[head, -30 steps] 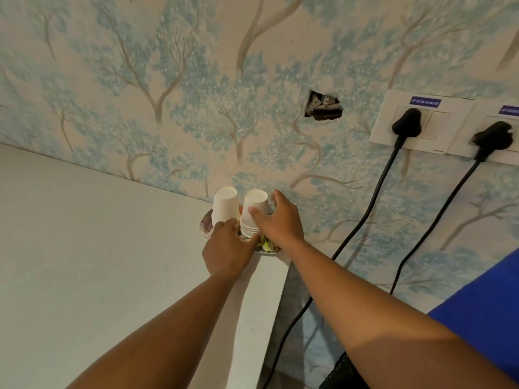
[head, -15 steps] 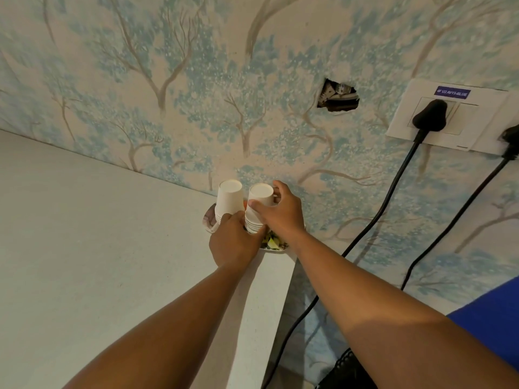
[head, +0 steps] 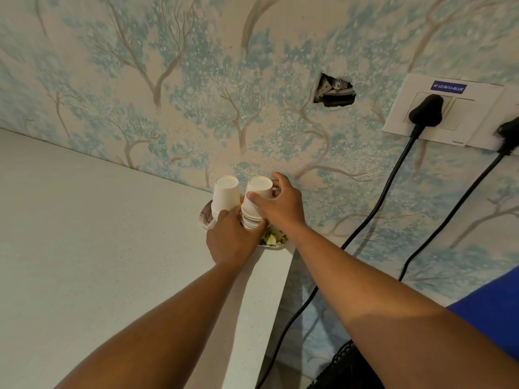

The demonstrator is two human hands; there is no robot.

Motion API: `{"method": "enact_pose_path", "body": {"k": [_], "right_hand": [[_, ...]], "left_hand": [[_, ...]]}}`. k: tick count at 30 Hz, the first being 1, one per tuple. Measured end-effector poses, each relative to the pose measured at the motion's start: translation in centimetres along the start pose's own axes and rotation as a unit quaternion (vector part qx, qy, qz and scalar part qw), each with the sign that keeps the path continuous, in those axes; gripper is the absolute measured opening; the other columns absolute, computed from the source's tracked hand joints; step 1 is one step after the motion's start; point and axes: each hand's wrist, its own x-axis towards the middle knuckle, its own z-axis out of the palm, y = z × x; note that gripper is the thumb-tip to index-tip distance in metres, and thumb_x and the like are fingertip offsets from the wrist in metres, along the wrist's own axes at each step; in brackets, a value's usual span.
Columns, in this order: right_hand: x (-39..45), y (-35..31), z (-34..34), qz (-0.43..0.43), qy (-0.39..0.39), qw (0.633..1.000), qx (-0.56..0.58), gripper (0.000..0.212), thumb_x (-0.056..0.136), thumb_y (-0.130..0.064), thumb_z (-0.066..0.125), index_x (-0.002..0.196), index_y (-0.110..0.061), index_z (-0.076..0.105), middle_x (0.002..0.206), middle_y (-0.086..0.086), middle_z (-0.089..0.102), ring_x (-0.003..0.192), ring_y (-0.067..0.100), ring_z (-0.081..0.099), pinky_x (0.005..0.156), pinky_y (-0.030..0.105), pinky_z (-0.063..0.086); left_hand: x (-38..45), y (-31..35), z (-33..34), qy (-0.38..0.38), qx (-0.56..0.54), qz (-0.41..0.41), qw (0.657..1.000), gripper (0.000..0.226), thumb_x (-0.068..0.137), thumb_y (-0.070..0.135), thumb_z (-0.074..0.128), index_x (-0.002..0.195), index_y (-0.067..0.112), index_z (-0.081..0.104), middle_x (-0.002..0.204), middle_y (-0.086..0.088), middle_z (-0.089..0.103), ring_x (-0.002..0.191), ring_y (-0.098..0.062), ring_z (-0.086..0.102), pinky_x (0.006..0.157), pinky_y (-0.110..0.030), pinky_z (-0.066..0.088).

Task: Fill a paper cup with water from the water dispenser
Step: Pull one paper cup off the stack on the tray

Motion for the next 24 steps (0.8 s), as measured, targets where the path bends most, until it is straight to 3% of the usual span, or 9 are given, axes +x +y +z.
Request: {"method": "enact_pose_path", "body": {"k": [10, 20, 24], "right_hand": [[0.0, -0.4, -0.8, -0.008, 0.000, 1.000, 0.002, 0.081, 0.071, -0.049, 0.077, 0.141, -0.026, 0.042, 0.132, 0.002, 0.060, 0.115, 0.020, 0.060, 0.094, 0.043, 0.054], [-0.2, -1.3, -2.0, -0.031, 0.014, 0.999, 0.033, 0.081, 0.068, -0.052, 0.078, 0.138, -0.030, 0.044, 0.130, -0.001, 0.060, 0.111, 0.018, 0.061, 0.091, 0.042, 0.056], [-0.4, -2.0, -2.3, -0.052, 0.035, 0.997, 0.054, 0.083, 0.065, -0.059, 0.075, 0.137, -0.032, 0.044, 0.134, -0.002, 0.058, 0.113, 0.019, 0.061, 0.090, 0.042, 0.057]], "left_hand": [[-0.5, 0.5, -0.2, 0.021, -0.044, 0.004, 0.999, 0.066, 0.076, 0.075, 0.060, 0.125, 0.032, 0.055, 0.118, 0.008, 0.068, 0.104, -0.015, 0.067, 0.085, -0.030, 0.050], [-0.7, 1.6, -0.8, 0.035, -0.059, -0.003, 0.998, 0.073, 0.075, 0.074, 0.062, 0.133, 0.030, 0.052, 0.124, 0.006, 0.066, 0.111, -0.017, 0.064, 0.092, -0.040, 0.053], [-0.6, 2.5, -1.4, 0.042, -0.089, -0.010, 0.995, 0.069, 0.078, 0.059, 0.072, 0.133, 0.025, 0.050, 0.120, 0.007, 0.066, 0.100, -0.002, 0.050, 0.084, -0.026, 0.043]]}}
